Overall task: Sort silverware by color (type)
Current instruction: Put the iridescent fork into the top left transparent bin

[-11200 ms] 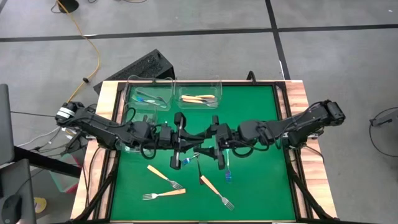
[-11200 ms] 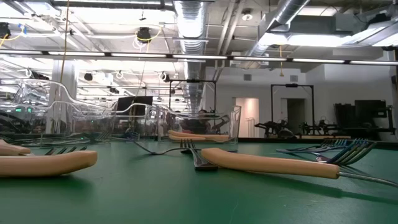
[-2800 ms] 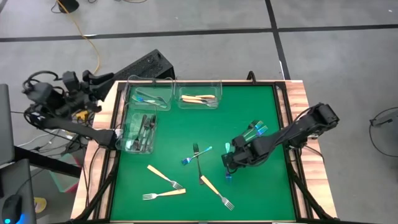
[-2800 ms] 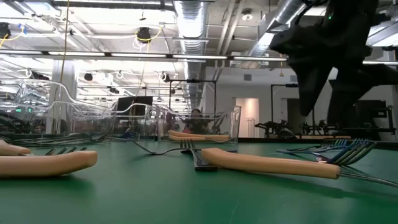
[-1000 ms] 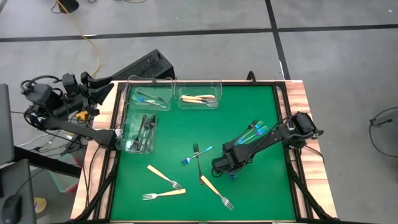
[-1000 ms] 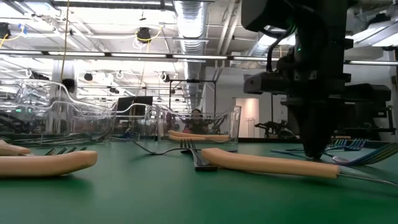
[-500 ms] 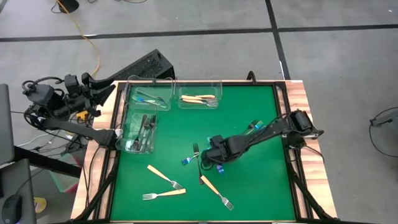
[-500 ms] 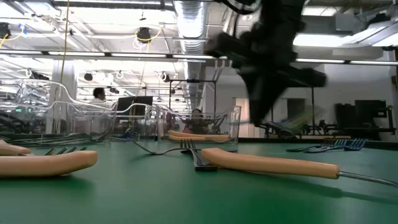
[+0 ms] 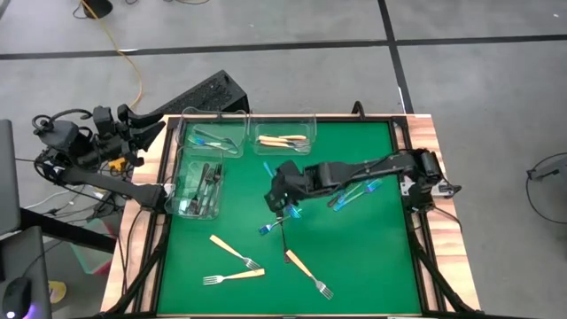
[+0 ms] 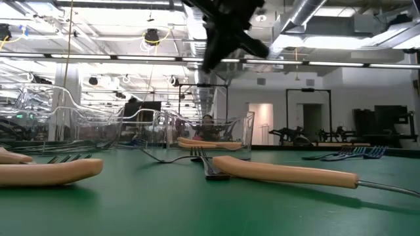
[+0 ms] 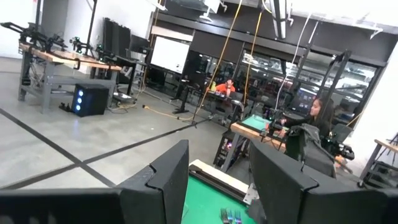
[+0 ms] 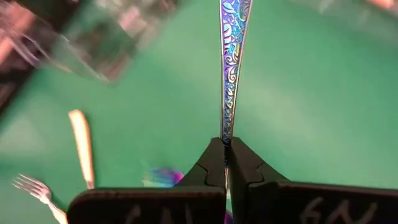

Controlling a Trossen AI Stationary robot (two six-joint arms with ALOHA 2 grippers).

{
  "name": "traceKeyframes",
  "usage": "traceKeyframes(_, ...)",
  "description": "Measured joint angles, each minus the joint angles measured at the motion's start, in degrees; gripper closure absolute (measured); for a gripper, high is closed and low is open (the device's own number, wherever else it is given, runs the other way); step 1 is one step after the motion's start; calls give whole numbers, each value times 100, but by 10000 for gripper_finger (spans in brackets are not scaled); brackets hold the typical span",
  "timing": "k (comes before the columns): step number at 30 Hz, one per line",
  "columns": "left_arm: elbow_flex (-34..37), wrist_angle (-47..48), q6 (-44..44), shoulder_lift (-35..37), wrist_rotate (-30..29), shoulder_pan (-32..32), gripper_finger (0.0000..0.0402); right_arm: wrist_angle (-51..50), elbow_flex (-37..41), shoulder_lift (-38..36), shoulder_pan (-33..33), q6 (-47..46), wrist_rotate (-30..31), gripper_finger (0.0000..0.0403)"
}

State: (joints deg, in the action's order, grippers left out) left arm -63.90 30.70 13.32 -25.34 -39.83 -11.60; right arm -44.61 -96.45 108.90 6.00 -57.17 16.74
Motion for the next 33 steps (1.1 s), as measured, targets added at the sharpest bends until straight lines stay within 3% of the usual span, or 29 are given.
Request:
traceKeyframes(16,2,174,14,0,-202,0,249,2166,-229,-7,-771,2015,-72,394)
traceKeyframes(33,2,378,620,0,-819,0,249,3479,-233,21,-1696,3933,-1423,394)
